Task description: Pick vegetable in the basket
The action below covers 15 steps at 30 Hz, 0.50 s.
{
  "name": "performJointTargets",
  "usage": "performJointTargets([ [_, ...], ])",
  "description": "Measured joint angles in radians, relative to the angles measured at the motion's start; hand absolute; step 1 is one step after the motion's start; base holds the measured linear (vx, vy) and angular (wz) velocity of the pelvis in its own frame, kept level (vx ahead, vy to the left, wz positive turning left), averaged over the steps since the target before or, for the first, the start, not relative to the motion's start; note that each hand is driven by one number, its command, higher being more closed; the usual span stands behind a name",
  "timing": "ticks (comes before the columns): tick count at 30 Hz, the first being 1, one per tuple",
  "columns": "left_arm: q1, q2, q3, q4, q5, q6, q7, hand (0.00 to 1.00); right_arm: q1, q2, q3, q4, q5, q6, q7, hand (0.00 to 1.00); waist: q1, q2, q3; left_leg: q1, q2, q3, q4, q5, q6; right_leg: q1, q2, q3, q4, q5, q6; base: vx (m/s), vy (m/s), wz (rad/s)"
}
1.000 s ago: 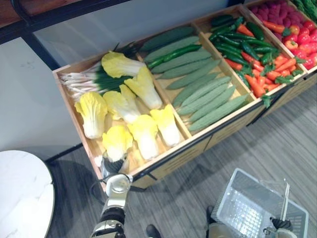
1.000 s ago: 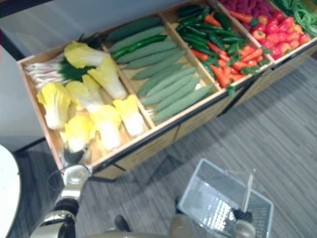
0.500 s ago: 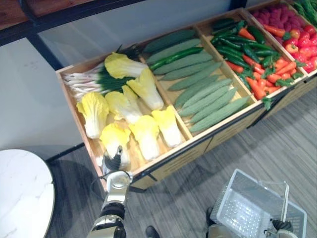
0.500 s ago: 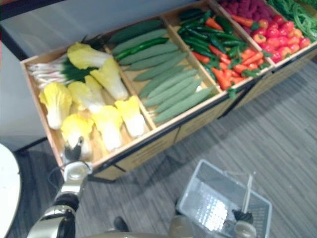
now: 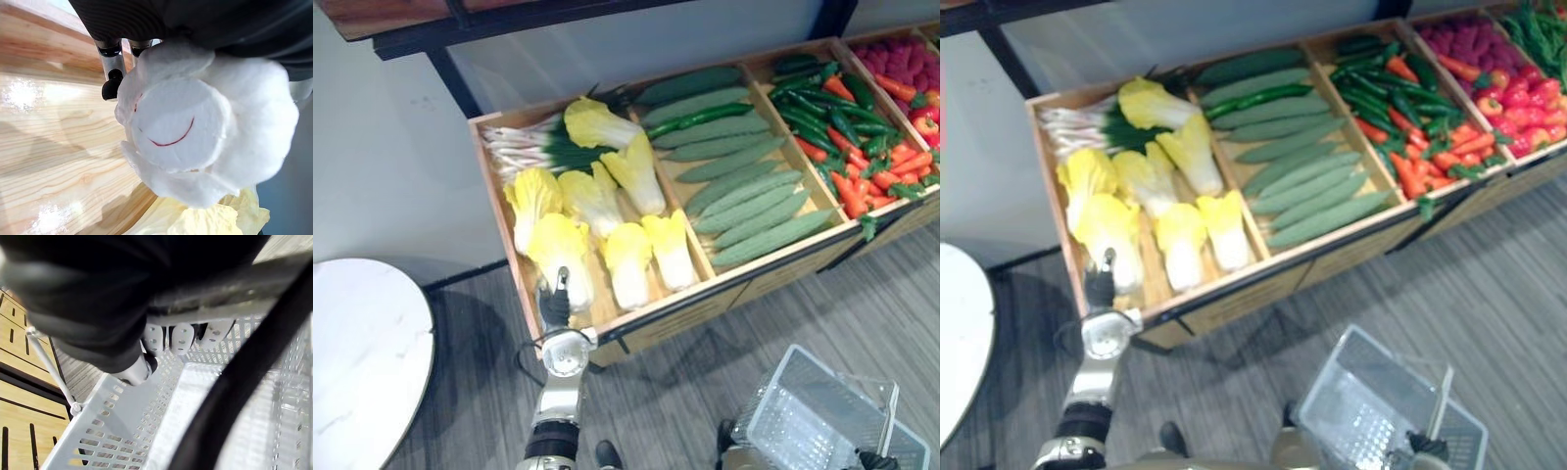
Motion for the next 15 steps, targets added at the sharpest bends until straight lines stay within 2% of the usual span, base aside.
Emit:
performJointTargets([
  [7,0.033,-0.007,-0.012,-0.132,0.009,0.000,0.005,1.00,0.010,0.006,0.004,0.000,0.000,0.000,0.001,1.00,0.002,-0.002,-0.043,-0.004,0.001,0.000,-0.004,0.011,0.004,-0.002,0.001,0.005,-0.003,-0.001,0.001,-0.05,-0.019,-0.01],
  [10,0.036,-0.012,-0.029,-0.213,0.063,-0.001,0.010,1.00,0.016,0.006,0.006,0.000,-0.001,0.000,0.001,1.00,0.005,-0.004,-0.047,-0.006,0.001,-0.001,-0.007,0.019,0.006,-0.004,0.002,0.012,-0.005,-0.003,0.004,-0.06,-0.016,0.00],
  [14,0.039,-0.010,-0.057,-0.277,0.101,-0.009,-0.004,1.00,0.036,-0.007,0.020,0.000,-0.011,0.000,0.004,1.00,0.004,-0.008,-0.087,-0.018,0.004,0.001,-0.007,0.025,0.005,-0.010,0.005,0.017,-0.007,-0.003,0.004,-0.02,-0.008,-0.01],
  [15,0.040,-0.007,-0.065,-0.297,0.117,-0.010,-0.009,1.00,0.039,-0.027,0.033,0.000,-0.042,0.000,0.017,1.00,0.004,-0.013,-0.097,-0.018,0.004,0.005,-0.007,0.025,0.005,-0.011,0.006,0.024,-0.007,-0.003,0.004,-0.01,-0.002,-0.10],
])
